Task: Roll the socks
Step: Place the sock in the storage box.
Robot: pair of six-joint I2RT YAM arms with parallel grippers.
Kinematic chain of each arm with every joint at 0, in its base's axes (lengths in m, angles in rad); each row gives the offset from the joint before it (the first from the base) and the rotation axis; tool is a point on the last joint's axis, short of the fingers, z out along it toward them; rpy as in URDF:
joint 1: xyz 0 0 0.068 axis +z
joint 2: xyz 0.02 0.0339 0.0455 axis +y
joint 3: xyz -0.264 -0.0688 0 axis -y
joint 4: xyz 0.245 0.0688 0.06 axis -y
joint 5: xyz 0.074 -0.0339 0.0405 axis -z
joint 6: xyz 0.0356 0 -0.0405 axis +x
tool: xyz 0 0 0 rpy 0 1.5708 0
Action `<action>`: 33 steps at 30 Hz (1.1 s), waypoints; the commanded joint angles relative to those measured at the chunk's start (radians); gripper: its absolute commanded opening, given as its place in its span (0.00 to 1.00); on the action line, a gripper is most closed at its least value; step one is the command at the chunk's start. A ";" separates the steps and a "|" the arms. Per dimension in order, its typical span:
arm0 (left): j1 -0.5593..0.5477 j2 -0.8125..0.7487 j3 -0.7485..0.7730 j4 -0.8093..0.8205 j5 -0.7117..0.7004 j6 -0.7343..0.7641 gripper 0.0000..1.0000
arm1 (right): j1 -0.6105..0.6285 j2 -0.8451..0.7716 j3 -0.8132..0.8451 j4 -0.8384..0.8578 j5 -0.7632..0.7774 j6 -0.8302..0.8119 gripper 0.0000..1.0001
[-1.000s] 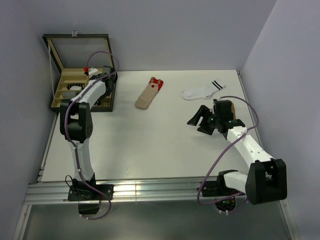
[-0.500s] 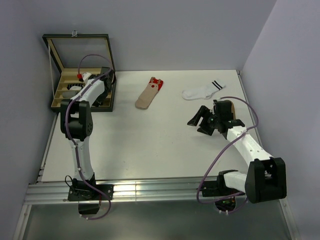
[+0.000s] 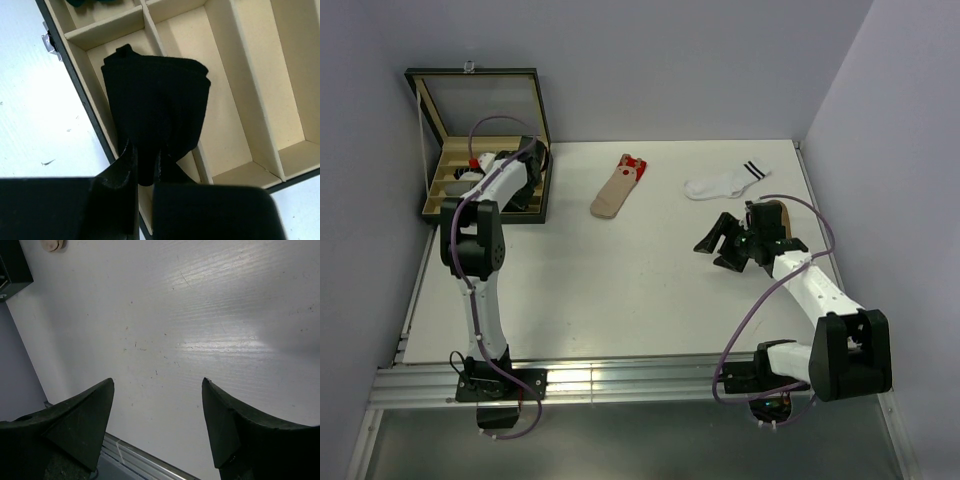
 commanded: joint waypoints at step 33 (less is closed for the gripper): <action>-0.053 -0.193 -0.126 -0.153 -0.197 0.167 0.00 | -0.010 -0.017 -0.051 0.086 -0.058 -0.008 0.77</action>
